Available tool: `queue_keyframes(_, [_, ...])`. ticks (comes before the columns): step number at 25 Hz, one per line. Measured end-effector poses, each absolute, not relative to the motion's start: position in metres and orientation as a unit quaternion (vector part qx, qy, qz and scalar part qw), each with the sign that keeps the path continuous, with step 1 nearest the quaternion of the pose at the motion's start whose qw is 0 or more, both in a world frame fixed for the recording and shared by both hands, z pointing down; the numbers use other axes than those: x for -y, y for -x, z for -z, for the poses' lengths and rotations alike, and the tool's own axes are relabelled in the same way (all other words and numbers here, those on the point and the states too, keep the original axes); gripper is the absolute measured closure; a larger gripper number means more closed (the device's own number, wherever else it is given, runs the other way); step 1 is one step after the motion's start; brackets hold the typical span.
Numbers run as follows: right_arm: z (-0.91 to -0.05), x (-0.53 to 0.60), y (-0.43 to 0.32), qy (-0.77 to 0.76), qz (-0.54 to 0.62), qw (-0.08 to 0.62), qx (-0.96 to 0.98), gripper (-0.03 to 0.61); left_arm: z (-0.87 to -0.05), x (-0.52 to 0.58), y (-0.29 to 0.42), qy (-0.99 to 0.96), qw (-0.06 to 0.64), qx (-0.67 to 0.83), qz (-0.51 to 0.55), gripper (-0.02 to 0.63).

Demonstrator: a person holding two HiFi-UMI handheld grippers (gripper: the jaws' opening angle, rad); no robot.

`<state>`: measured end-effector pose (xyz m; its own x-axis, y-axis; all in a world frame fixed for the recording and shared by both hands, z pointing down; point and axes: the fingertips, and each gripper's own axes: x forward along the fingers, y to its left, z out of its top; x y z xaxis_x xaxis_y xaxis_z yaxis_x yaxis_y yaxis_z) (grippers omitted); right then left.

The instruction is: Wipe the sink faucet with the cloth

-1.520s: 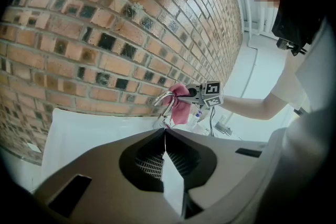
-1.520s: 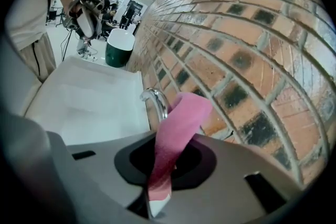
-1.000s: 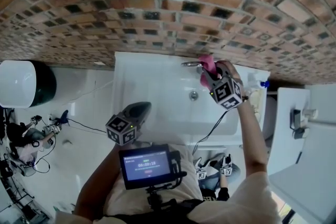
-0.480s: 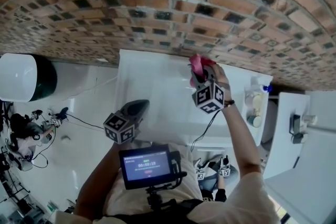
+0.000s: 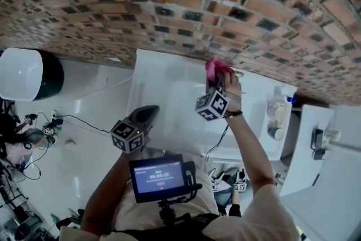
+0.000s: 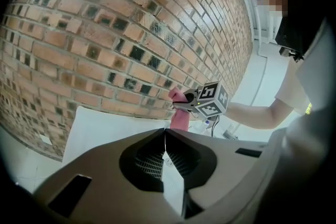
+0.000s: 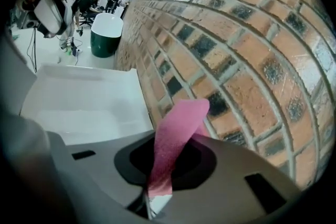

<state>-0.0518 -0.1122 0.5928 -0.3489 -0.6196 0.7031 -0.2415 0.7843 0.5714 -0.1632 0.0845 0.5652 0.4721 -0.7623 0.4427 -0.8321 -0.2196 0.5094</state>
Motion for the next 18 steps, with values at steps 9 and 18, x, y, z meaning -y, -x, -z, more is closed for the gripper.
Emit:
queue_keyframes(9, [-0.603, 0.116, 0.056, -0.307, 0.165, 0.523, 0.778, 0.522, -0.563, -0.091, 0.171, -0.78, 0.359, 0.511, -0.049, 0.609])
queue_keyframes(18, [-0.626, 0.11, 0.066, -0.308, 0.161, 0.543, 0.764, 0.522, -0.566, -0.101, 0.172, -0.779, 0.361, 0.509, -0.055, 0.609])
